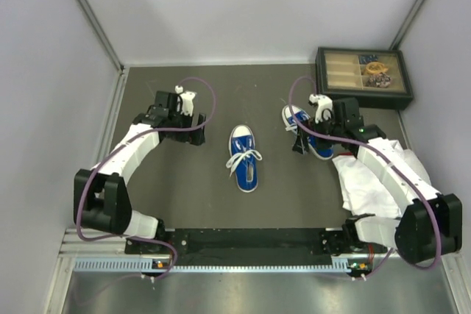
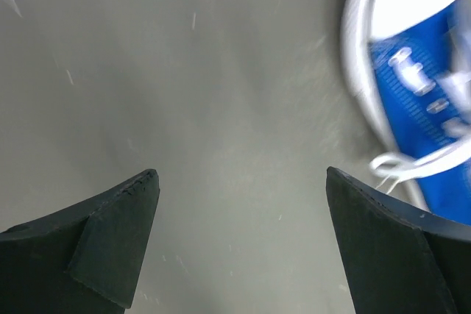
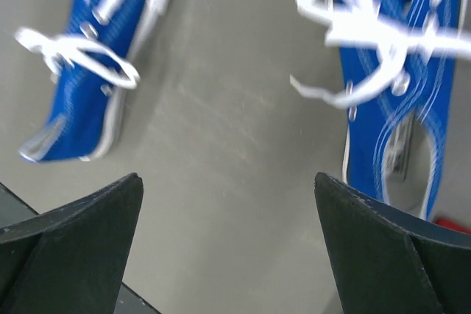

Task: Tie the shoes

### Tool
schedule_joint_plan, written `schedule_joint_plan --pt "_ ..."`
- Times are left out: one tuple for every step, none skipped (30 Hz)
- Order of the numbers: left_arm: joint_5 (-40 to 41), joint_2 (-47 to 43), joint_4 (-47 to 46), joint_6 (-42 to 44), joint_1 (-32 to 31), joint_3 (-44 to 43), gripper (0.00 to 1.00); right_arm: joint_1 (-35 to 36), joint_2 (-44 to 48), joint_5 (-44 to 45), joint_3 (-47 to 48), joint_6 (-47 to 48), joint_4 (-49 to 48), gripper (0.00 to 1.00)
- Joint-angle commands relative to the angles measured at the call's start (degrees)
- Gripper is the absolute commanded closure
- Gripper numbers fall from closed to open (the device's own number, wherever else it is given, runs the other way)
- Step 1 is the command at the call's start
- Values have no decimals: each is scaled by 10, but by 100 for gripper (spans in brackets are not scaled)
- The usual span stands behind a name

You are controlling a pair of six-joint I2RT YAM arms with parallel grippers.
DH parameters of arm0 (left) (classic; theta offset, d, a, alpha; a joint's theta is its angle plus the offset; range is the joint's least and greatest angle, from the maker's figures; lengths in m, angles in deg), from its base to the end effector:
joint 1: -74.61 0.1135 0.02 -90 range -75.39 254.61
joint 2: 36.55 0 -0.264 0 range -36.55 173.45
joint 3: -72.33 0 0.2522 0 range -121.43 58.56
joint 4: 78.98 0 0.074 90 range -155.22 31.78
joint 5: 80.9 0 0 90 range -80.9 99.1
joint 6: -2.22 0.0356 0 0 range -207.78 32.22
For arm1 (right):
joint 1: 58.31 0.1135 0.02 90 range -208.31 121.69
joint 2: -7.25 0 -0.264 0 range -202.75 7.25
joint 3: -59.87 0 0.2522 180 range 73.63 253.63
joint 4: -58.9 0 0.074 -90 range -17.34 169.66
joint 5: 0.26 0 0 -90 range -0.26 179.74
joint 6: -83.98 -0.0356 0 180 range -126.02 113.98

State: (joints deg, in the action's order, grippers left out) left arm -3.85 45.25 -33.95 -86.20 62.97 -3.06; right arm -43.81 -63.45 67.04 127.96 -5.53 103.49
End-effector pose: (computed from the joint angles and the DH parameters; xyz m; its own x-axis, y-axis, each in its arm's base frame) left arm 0.2929 -0.0685 0.2617 -0.7564 0.1833 -0.6279 0.3544 0.9216 -0.1580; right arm 0.2456 0.0777 0.2728 -0.7062 -0.1908 -0.6818 -0.4909 0.8259 0.2773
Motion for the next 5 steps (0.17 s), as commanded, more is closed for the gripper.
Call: schedule_joint_plan --pt "70 -25 -21 -32 -13 59 1 7 54 31 -61 7 -43 1" --pt "81 -26 -30 -28 -16 63 1 11 59 39 -76 13 -46 1" --pt "92 -28 -32 -26 -27 67 2 15 69 52 -79 18 -48 1" --pt "123 -34 -36 -26 -32 70 2 21 74 58 -83 21 -49 1" --pt "124 -37 -37 -20 -36 70 1 22 80 63 -84 29 -51 1"
